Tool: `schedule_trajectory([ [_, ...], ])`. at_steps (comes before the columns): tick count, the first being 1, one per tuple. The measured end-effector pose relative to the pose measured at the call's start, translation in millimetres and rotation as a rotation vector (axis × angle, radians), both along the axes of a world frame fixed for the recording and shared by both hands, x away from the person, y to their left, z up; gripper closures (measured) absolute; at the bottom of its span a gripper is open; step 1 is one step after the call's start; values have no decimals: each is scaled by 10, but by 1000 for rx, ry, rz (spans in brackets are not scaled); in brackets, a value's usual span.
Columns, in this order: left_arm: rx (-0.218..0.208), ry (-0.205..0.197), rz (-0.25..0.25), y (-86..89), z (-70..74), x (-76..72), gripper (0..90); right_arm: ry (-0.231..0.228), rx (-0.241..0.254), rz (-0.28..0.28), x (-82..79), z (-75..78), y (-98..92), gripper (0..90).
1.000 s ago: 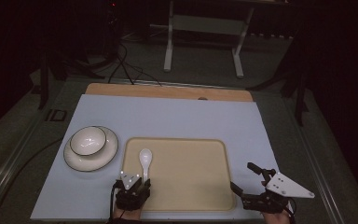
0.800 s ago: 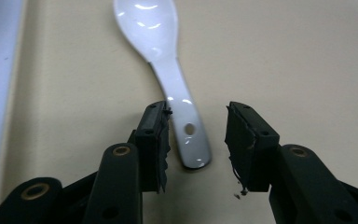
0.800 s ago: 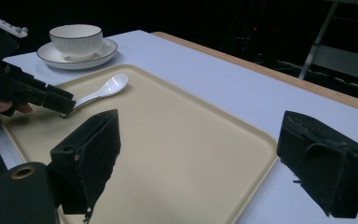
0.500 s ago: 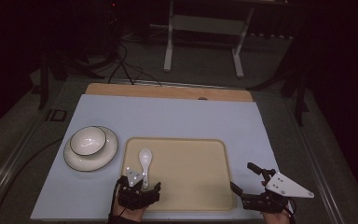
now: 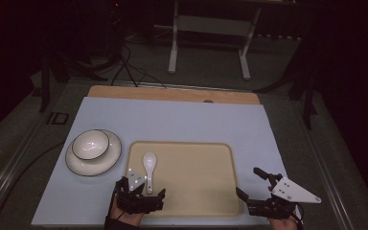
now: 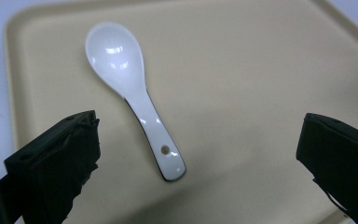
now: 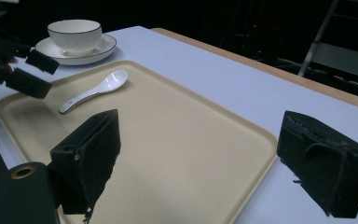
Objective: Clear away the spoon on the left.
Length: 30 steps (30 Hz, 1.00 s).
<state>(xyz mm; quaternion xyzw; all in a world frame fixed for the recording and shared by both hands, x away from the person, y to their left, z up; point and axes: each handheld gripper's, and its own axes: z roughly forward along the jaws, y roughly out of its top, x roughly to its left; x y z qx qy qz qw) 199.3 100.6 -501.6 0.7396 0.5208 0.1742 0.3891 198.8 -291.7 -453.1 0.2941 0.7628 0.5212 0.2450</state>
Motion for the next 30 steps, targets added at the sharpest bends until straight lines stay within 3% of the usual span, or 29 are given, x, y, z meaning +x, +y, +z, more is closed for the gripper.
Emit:
schedule_trajectory([
  [2, 13, -4, -23, 36, 33, 22, 2, 0, 0, -1, 1, -1, -1, 134],
  [8, 34, -12, -24, 172, 159, 82, 2, 4, -1, -1, 4, -5, 10, 134],
  [12, 53, -48, -19, 263, 271, 101, 2, 4, -3, 2, 4, -9, 17, 134],
  [19, 85, -62, -6, 448, 406, 152, 2, 5, -3, 0, 11, -11, 17, 134],
  [26, 56, -62, 1, 647, 457, 151, 2, 8, -7, -2, 15, -16, 23, 134],
  [30, 61, -55, -2, 717, 464, 141, 2, 6, -11, -2, 14, -17, 27, 134],
])
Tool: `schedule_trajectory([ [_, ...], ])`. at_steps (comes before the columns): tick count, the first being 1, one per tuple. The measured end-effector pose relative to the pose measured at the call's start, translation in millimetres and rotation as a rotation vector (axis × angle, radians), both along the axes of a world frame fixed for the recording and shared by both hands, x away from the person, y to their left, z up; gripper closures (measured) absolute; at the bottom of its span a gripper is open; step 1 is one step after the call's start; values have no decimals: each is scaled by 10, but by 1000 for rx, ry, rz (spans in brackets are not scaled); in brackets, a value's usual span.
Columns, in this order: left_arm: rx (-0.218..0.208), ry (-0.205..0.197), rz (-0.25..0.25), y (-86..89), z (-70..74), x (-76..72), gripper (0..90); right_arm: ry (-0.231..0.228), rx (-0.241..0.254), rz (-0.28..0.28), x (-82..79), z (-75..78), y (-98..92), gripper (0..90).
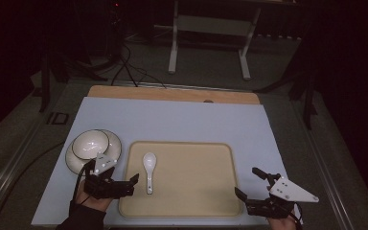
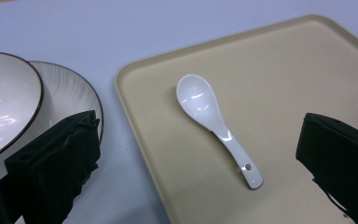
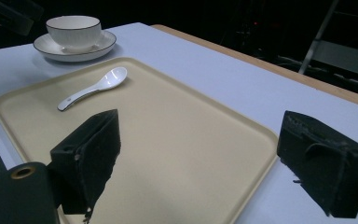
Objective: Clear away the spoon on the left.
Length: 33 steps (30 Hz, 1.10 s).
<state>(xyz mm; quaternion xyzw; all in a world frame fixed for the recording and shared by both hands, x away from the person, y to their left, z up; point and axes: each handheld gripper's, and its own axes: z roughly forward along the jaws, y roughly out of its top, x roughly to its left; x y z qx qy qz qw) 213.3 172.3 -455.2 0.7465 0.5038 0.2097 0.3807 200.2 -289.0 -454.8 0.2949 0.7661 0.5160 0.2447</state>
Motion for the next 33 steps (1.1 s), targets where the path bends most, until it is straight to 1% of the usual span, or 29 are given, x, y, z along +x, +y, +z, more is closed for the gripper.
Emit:
schedule_trajectory([
  [3, 1, 8, -6, 32, -5, -18, 2, 2, 0, 0, 3, -2, 1, 134],
  [5, 0, 8, -5, 52, -11, -36, 2, 2, 2, 1, 7, -4, 1, 134],
  [7, -10, 4, -3, 75, -21, -40, 2, 9, 7, 1, 16, -7, 4, 134],
  [10, -8, 5, 2, 107, -46, -43, 3, 9, 4, 2, 13, -7, 6, 134],
  [17, -17, 14, 22, 195, -169, -57, 2, 11, 8, -1, 17, -10, 2, 134],
  [19, -25, 18, 25, 212, -209, -59, 2, 11, 8, -1, 18, -10, 2, 134],
  [20, -23, 23, 28, 218, -223, -59, 2, 11, 8, -1, 19, -11, 2, 134],
  [23, -32, 15, 39, 232, -248, -64, 2, 15, 5, -2, 25, -16, 5, 134],
  [26, -31, 2, 46, 241, -272, -67, 2, 16, 8, 0, 27, -17, -3, 134],
  [30, -31, 6, 39, 235, -328, -71, 2, 18, 9, 5, 27, -18, -15, 134],
  [32, -32, 13, 33, 230, -340, -73, 2, 19, 7, 8, 25, -19, -18, 134],
  [33, -33, 10, 30, 224, -338, -76, 2, 20, 6, 7, 23, -19, -21, 134],
])
